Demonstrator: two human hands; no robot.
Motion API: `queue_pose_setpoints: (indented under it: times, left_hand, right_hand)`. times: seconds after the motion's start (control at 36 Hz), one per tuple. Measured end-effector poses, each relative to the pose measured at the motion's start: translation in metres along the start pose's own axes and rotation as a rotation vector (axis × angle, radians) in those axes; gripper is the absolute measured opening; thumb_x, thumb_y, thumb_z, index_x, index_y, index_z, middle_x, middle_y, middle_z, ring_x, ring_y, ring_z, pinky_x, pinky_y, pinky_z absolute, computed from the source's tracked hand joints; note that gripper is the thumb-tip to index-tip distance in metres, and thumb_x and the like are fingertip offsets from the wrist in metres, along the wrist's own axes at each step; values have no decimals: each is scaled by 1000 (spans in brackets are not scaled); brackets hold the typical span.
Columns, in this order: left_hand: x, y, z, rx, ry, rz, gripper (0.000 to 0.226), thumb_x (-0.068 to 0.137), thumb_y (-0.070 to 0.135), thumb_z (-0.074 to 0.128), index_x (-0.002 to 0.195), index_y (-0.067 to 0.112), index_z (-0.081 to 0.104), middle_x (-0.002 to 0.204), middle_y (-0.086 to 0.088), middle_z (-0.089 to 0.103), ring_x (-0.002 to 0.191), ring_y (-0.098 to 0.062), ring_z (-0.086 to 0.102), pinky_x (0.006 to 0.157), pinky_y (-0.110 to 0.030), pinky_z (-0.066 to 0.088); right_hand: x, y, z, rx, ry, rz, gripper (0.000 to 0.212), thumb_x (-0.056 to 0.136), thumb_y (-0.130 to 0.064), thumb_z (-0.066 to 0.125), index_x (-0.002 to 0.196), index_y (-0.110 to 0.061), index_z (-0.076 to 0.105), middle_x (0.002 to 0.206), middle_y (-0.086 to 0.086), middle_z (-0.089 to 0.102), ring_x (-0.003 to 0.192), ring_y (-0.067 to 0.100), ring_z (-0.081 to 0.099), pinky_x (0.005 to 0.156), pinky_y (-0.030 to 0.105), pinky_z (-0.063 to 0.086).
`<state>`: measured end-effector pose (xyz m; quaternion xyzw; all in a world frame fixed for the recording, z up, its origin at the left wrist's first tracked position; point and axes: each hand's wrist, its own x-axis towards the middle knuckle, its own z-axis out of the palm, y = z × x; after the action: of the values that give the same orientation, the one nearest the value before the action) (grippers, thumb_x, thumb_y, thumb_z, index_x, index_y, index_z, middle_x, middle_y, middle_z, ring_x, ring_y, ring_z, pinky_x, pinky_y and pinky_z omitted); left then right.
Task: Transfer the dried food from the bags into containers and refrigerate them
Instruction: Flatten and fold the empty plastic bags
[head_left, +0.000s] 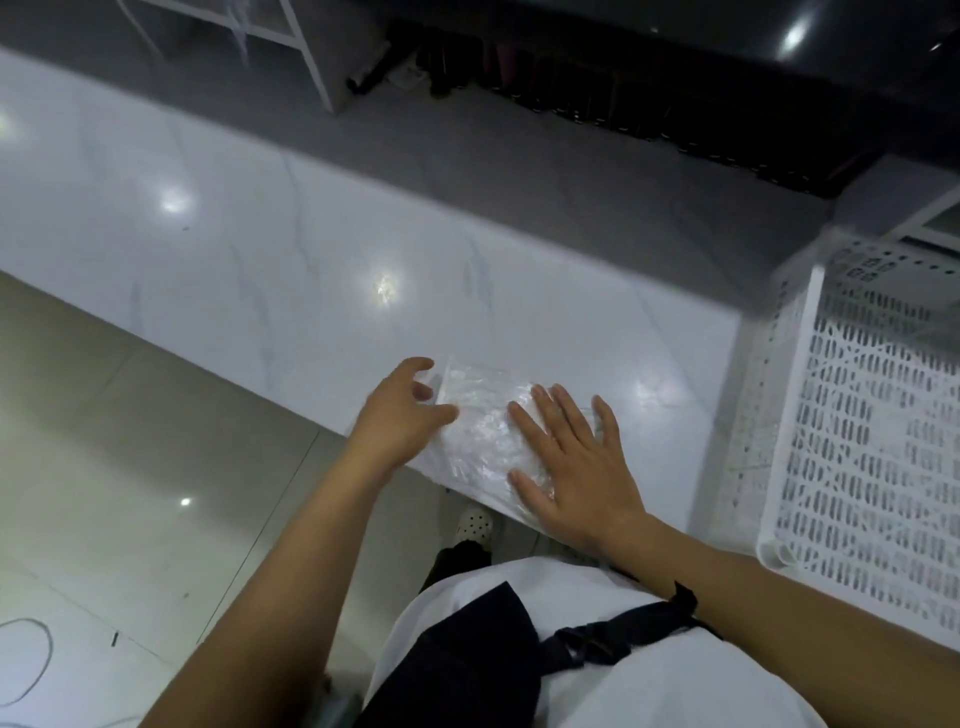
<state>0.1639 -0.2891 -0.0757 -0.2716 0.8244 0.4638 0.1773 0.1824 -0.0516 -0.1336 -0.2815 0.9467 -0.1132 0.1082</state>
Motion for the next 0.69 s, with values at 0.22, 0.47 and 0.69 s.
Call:
queue_pose_setpoints:
  times: [0.22,0.47,0.69]
  left_hand:
    - [20,24,-15,81,-205,-111,18,74,16,85,88,20,74,91,-1,75,81,-18,71,69,-31,57]
    - [10,11,-13,-52,-292,-68,32,79,-11,68,95,17,71,81,-8,77,68,-25,75,58,-33,61]
    - [0,-3,16,-415,126,-70,21,84,-1,66,94,17,66,95,-9,72,73,-24,67,60,-37,57]
  right_hand:
    - [-1,0,-3,15,-17,-10,68,97,-65,24,158,-36,17,168,2,11,155,22,0,120,61,4]
    - [-5,1,-9,189,152,-40,66,96,-57,42,154,-27,35,166,6,21,154,27,11,119,62,12]
    - [4,-21,-33,216,443,27,51,92,-34,57,139,-17,56,149,9,48,142,34,37,113,61,28]
